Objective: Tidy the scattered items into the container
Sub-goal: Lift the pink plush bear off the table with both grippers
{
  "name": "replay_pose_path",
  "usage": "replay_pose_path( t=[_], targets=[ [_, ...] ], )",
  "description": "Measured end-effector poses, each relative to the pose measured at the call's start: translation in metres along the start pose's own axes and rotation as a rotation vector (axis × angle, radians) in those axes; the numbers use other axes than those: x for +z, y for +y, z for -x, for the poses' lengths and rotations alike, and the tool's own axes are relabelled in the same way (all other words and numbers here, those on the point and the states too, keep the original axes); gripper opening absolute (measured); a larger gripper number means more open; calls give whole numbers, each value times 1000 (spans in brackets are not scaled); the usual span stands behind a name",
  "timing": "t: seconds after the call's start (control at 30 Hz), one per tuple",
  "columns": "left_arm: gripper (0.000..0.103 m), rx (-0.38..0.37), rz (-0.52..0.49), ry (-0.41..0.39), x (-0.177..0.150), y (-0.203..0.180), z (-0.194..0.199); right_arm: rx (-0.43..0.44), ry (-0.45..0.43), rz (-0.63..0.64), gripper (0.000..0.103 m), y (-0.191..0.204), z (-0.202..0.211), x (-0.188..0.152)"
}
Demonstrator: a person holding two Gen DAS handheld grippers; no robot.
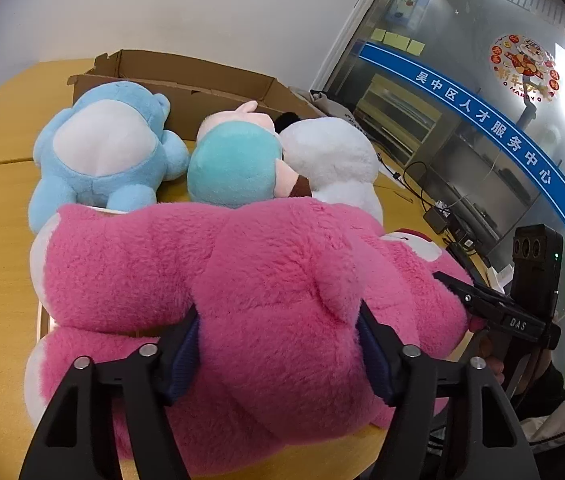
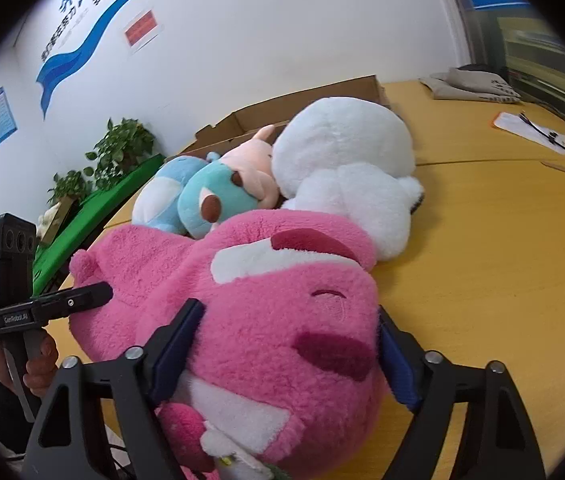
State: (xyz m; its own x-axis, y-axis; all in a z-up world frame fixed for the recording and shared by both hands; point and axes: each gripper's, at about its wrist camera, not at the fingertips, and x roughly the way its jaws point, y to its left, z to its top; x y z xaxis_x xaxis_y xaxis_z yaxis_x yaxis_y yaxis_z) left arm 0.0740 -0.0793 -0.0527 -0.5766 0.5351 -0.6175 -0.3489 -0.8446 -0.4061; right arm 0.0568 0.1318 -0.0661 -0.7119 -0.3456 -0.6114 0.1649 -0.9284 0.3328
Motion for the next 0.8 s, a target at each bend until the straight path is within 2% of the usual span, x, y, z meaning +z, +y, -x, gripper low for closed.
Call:
replay_pose_path(
  t=[0.1,0.17,0.3,0.4,0.57,0.8],
  targets=[
    [64,-10,-1,-22,-2,-3,8,25,-1,-1,65,-2,5,2],
    [59,-17,-2,-32,-3,-4,15,21,-30,34,62,5,11,1],
    [59,-10,-14,-72,5,-12,36,35,-77,44,61,14,25,6],
    [59,-12,-44,-125,24,-22,57,54,-118,60,61,21,39,24],
    [59,7,-114,-203,85,-34,77,61,-229,122,61,36,55,75],
    [59,29,-175,-289,200,-23,65,38,-362,205,61,47,45,183]
  ],
)
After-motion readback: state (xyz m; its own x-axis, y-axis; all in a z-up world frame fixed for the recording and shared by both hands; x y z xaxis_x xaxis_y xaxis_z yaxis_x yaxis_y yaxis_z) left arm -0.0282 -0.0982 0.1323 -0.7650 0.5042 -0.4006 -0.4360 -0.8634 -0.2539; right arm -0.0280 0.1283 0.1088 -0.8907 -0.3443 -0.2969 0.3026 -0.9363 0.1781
